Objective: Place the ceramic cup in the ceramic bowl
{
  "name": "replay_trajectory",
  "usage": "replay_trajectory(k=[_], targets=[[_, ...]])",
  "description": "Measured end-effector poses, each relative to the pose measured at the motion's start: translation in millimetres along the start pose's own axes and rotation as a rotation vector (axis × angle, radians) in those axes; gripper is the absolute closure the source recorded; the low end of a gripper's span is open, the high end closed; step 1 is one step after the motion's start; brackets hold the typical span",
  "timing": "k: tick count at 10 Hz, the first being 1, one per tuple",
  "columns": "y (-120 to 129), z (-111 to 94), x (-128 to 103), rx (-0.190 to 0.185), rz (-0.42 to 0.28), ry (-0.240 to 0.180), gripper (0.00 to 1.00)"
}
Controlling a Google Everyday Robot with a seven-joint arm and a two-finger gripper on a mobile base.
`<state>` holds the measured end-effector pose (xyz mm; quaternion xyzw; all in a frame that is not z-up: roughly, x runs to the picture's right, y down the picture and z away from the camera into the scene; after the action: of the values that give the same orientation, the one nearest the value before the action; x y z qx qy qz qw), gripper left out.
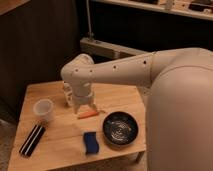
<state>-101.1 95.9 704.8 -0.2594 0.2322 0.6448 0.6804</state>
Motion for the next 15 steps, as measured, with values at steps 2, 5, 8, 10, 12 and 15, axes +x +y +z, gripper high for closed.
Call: replay_trajectory(k=[2,5,8,10,12,15], targets=[[0.0,-0.9,-0.1,0.000,0.000,-0.002,0.35],[-0.3,-2.0,-0.4,-0.006,0.002,-0.008,0.35],[15.8,-11.0,-14.6,-0.130,-0.067,-0.060,0.35],[46.8,-20.0,-26.5,-0.155,-0.116,-0.106,0.35],[68.9,-22.4,-35.7,-0.160,-0.146,-0.124,0.35],[104.0,-12.2,-57.4,-0.213,-0.236,-0.142,0.35]])
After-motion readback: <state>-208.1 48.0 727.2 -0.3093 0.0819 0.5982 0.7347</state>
